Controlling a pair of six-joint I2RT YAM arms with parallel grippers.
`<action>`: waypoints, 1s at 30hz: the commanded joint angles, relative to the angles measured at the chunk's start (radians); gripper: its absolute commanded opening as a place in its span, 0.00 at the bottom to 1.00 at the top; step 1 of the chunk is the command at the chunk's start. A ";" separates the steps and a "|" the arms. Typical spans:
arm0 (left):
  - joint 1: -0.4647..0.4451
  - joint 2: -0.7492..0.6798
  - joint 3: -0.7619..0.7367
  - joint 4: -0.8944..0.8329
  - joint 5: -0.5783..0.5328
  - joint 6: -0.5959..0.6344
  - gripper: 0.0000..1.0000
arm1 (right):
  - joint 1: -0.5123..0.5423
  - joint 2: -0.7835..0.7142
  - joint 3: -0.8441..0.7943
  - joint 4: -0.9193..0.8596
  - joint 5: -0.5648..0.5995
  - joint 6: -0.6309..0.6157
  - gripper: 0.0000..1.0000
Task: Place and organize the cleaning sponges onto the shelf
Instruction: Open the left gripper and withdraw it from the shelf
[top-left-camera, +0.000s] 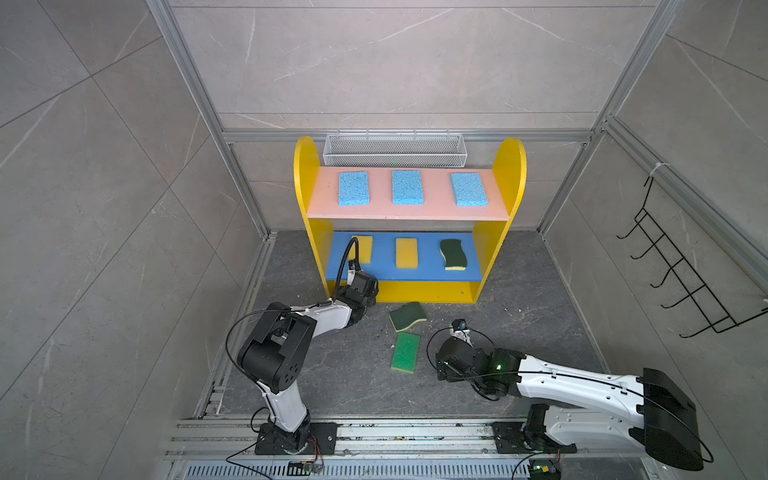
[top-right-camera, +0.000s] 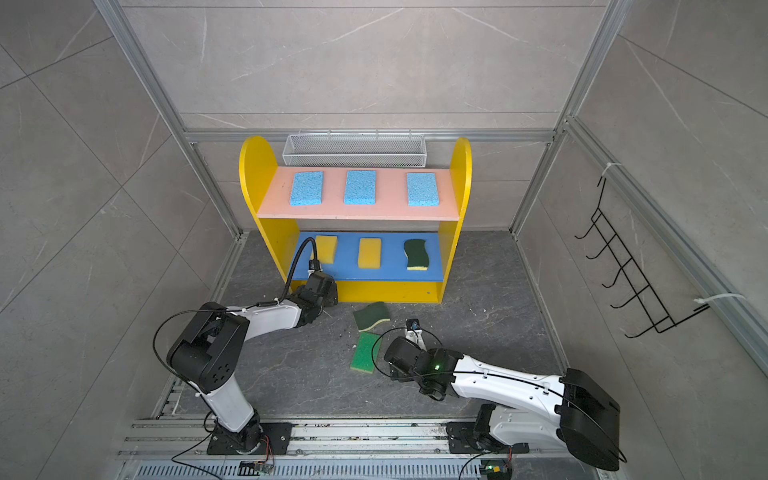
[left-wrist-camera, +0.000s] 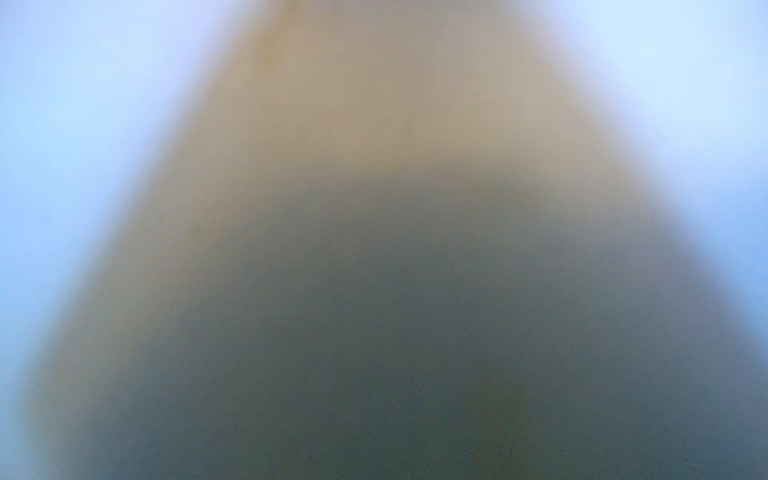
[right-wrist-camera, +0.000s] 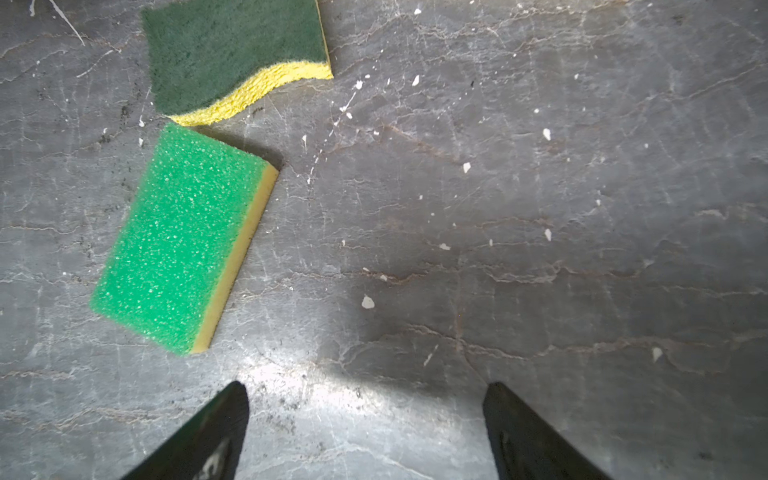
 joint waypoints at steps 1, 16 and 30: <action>0.005 -0.039 -0.049 -0.108 -0.008 -0.003 0.81 | 0.006 -0.002 -0.004 -0.026 0.004 0.015 0.90; -0.076 -0.447 -0.204 -0.283 -0.084 -0.018 0.82 | 0.028 -0.008 0.019 0.032 0.011 -0.034 0.88; -0.078 -0.815 -0.288 -0.609 -0.062 -0.144 0.67 | 0.094 -0.079 -0.014 0.259 -0.058 -0.051 0.71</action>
